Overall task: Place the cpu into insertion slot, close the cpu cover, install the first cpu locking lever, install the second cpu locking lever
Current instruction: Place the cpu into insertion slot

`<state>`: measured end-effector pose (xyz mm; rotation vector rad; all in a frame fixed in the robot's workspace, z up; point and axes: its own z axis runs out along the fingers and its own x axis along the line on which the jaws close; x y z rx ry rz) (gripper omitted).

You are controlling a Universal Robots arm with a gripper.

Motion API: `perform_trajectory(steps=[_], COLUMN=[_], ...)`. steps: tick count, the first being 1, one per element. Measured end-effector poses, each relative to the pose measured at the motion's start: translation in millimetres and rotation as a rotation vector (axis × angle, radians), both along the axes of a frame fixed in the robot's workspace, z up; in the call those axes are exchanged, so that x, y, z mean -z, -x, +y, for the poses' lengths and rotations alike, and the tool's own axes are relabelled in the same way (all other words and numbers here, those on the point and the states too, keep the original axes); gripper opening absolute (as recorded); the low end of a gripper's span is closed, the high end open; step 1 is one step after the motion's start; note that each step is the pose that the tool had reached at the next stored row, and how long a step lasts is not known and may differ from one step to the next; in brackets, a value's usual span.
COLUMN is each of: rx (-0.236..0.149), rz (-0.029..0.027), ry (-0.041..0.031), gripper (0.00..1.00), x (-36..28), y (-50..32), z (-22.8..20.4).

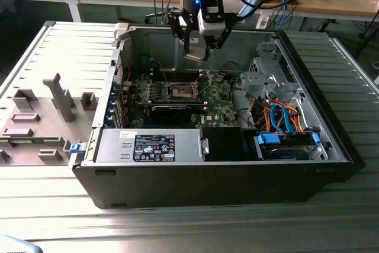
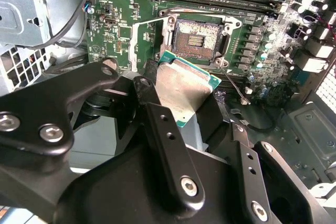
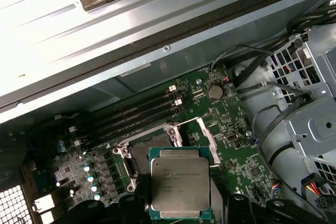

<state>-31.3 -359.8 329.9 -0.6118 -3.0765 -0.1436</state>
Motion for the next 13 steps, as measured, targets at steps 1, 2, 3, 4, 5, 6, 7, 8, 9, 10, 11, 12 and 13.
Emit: perform_trajectory(steps=[1, 2, 3, 4, 5, 6, 7, 8, 9, 10, 11, 12, 13], rx=[0.003, 0.006, 0.008, 0.011, 0.014, 0.016, 0.017, 0.019, 0.021, 0.023, 0.025, 0.027, 0.028], rz=[0.0, 0.0, 0.0, 0.0, 0.0, 0.0, 0.0, 0.0, 0.0, 0.0, 0.0, 0.0, 0.0], ry=[0.0, 0.0, 0.0, 0.0, 0.0, 0.0, 0.0, 0.0, 0.0, 0.0, 0.0, 0.0, 0.0], gripper=[0.55, 0.55, 0.55, 0.55, 0.55, 0.55, 0.55, 0.55, 0.55, 0.55, 0.55, 0.55, 0.55], x=[0.0, 0.0, 0.0, 0.0, 0.0, 0.0, 0.0, 0.0, 0.0, 0.0, 0.0, 0.0, 0.0], y=[0.0, 0.0, 0.0, 0.0, 0.0, 0.0, 0.0, 0.0, 0.0, 0.0, 0.0, 0.0, 0.0], z=[0.0, 0.0, 0.0, 0.0, 0.0, 0.0, 0.0, 0.0, 0.0, 0.0, 0.0, 0.0, 0.0])
